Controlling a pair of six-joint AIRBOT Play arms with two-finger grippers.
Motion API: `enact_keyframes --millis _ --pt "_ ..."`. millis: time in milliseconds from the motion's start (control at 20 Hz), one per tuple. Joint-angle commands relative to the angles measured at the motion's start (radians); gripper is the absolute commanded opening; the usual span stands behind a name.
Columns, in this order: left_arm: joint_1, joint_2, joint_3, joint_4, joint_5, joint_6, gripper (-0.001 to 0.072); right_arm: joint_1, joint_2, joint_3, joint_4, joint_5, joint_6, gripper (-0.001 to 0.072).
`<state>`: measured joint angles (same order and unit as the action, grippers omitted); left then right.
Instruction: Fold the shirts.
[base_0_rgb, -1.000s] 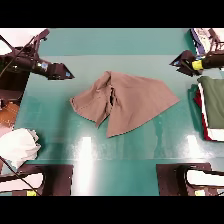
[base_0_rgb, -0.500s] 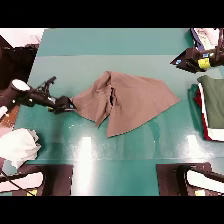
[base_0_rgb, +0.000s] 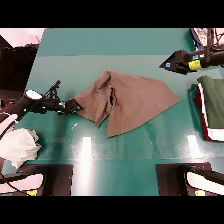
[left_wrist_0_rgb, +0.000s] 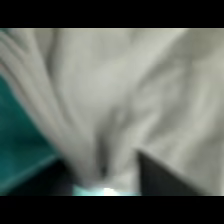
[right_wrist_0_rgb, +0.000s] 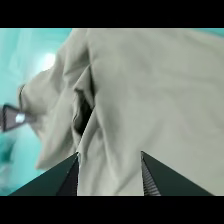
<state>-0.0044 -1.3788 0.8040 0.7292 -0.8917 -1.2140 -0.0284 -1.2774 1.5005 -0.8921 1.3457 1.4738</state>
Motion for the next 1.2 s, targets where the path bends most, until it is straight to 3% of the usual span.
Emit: enact_keyframes --millis 0,150,250,500,600,850,1150 --pt "-0.014 0.003 -0.004 -0.042 0.016 0.002 0.0040 0.037 0.004 -0.013 0.000 0.075 0.000 0.0432" --pt "-0.013 0.016 0.047 -0.012 -0.046 0.013 0.0030 0.077 0.081 -0.182 -0.001 0.067 0.006 0.0432" --pt "-0.011 0.053 0.104 0.018 -0.061 0.018 0.0030 0.119 0.169 -0.376 0.000 0.016 0.083 0.0432" --pt "-0.011 0.126 0.231 0.065 -0.072 0.018 0.0030 0.359 0.343 -0.835 0.011 -0.282 0.282 0.0440" --pt "-0.011 0.132 0.275 0.092 -0.097 0.018 0.0030 0.468 0.362 -0.932 0.058 -0.388 0.299 0.0597" --pt "-0.011 0.132 0.372 0.130 -0.152 0.017 0.0030 0.666 0.329 -1.054 0.309 -0.641 0.299 0.0617" --pt "-0.011 0.131 0.382 0.140 -0.179 0.016 0.0031 0.865 0.103 -0.908 0.324 -0.852 0.299 0.0586"
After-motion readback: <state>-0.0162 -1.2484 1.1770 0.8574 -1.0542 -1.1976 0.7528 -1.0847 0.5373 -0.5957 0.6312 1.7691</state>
